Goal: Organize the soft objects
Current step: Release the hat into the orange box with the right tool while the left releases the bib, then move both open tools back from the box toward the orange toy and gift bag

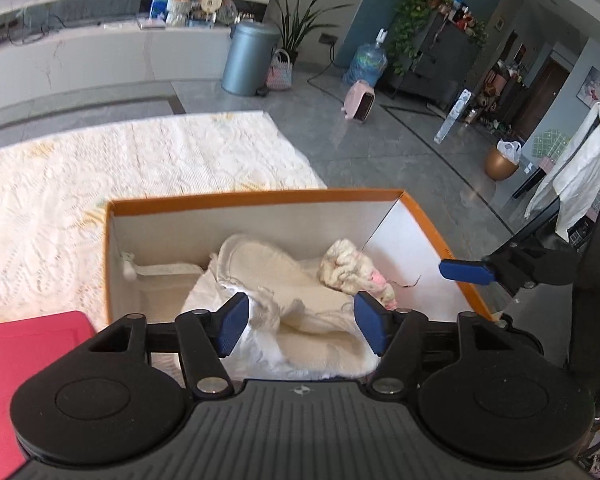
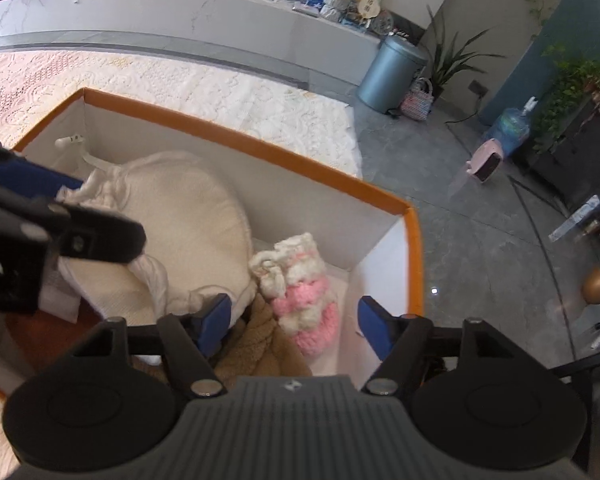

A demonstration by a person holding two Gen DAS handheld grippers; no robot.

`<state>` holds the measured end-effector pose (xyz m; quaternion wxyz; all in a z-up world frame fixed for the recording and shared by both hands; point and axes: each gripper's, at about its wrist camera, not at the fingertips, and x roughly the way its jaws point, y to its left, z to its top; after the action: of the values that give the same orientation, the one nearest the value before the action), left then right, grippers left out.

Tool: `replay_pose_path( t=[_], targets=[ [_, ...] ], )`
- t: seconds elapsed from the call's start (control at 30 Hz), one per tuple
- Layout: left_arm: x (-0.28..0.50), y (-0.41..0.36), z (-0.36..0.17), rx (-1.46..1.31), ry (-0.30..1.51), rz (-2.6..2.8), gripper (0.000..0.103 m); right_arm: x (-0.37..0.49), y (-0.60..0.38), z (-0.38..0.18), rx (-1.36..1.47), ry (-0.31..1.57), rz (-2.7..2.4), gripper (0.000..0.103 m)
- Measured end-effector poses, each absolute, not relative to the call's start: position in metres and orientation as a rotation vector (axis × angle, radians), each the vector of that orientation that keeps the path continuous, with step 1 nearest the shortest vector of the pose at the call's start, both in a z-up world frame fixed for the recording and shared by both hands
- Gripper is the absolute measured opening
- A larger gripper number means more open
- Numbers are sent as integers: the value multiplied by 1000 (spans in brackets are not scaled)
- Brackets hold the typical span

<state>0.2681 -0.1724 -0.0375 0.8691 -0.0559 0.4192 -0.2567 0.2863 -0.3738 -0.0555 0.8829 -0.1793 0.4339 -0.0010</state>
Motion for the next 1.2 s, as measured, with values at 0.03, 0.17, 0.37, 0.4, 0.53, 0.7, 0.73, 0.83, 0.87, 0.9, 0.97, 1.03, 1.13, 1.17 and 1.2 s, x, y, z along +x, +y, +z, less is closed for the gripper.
replay_pose_path(
  t=[0.03,0.17,0.37,0.4,0.53,0.7,0.73,0.83,0.87,0.9,0.97,1.03,1.13,1.17,1.2],
  targets=[
    [264,-171,-34,-111,869,-539,71,281,-373,-53,-372,903,-8,73],
    [243,-162,-15,-68,815,-551,71,258,-368,-39,-346,885,-25,73],
    [198,-137,6,-32,723,-550,71,210,-341,-18,-298,782,0,77],
    [191,-131,8,-32,707,-547,71,203,-335,-16,-284,763,12,77],
    [156,-103,12,-34,655,-518,70,174,-303,-7,-206,695,78,77],
    [123,-65,10,-61,620,-426,70,145,-259,-5,-154,610,117,77],
    [118,-57,10,-69,614,-403,69,139,-250,-6,-150,597,124,77],
    [104,-31,6,-88,600,-333,69,125,-223,-10,-154,566,149,77],
    [101,-22,4,-92,601,-310,69,121,-214,-11,-159,559,155,77],
    [98,-13,2,-96,603,-286,69,117,-208,-13,-157,552,161,77],
    [92,4,-4,-112,612,-239,67,111,-194,-16,-134,547,185,77],
    [85,22,-12,-129,616,-191,65,105,-180,-18,-80,567,222,77],
    [82,45,-21,-135,637,-122,63,102,-162,-25,-11,585,252,77],
    [79,55,-24,-142,643,-103,62,102,-156,-28,2,591,258,77],
    [79,62,-26,-151,649,-88,60,102,-150,-30,10,598,267,77]
  ],
)
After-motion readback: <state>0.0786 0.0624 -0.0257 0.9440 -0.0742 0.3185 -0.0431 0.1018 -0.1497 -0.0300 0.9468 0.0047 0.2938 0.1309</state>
